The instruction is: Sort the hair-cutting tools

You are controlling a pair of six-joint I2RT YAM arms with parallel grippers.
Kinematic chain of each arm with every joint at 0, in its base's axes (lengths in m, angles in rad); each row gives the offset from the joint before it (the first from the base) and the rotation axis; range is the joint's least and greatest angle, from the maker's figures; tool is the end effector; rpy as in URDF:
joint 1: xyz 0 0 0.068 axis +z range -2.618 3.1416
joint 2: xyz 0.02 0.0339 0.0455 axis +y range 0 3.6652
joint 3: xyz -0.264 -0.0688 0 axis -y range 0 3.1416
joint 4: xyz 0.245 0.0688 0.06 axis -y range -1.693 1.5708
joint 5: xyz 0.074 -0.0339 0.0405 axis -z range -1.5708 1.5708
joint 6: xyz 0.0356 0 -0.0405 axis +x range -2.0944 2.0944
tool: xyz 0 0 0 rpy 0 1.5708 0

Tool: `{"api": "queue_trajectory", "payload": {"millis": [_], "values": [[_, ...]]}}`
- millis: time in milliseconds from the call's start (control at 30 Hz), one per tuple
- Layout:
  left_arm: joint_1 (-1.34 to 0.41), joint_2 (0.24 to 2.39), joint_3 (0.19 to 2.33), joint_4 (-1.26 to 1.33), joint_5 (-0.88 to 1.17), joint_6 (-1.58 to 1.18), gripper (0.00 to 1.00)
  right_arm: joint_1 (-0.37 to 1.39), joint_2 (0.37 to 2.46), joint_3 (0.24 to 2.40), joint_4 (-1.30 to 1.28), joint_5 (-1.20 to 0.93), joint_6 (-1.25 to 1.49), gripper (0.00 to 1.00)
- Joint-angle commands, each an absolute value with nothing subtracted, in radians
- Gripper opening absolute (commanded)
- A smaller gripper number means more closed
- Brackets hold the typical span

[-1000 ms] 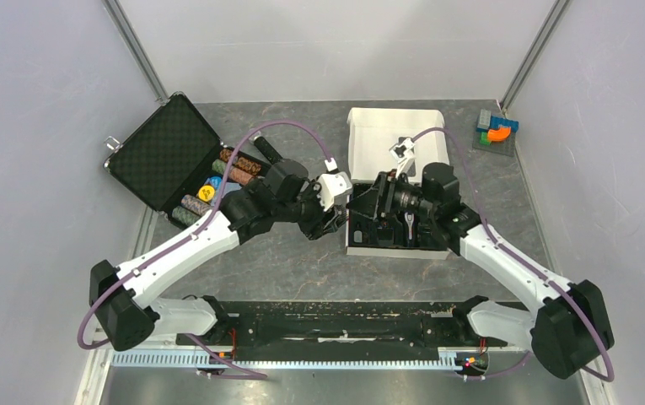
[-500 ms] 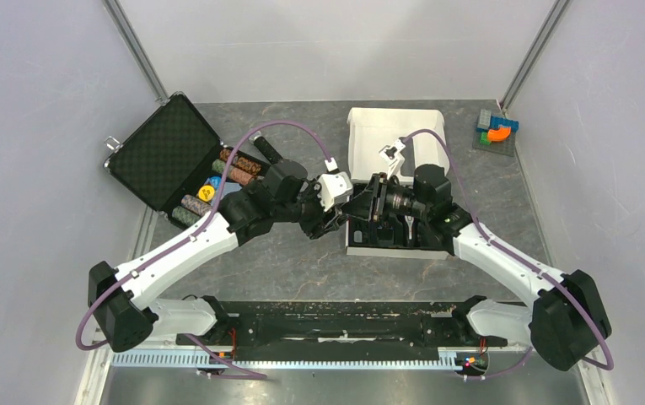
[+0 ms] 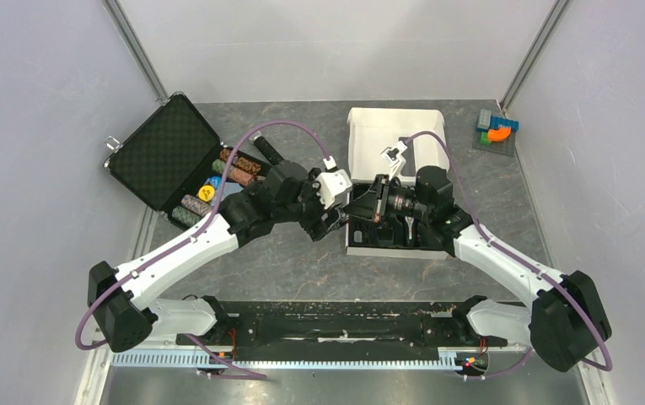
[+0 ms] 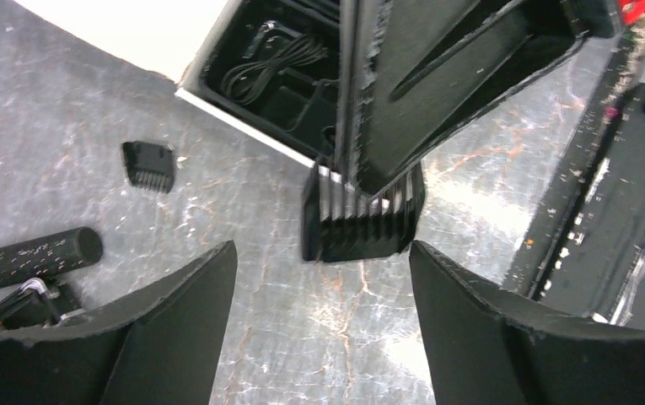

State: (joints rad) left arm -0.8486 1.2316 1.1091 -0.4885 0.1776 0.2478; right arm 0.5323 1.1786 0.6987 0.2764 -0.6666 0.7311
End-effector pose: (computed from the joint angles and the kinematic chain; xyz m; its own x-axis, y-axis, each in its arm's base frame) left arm 0.1751 -0.2082 0.3295 -0.1630 0.5503 -0.8189 0.9017 0.4199 0.1026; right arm 0.2163 0.1529 0.2770 -0.7443 0.1706 -0.6456 -0.5691 0.3438 0.7469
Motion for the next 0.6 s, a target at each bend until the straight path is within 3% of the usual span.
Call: {"api": "queue_trajectory", "payload": {"millis": [0,200,567], "values": [[-0.849,1.207,1.115,-0.425,0.022,0.226,0.86,0.474,1.124,0.669,0.267,-0.677,0.691,0.00],[-0.847,1.218,1.126,-0.421,-0.112,0.158,1.00,0.285,1.037,0.619,0.113,-0.684,0.588,0.00],[-0.687,1.257,1.160,-0.452,-0.273,-0.061,1.00,-0.029,0.923,0.566,-0.228,-0.581,0.363,0.00]]}}
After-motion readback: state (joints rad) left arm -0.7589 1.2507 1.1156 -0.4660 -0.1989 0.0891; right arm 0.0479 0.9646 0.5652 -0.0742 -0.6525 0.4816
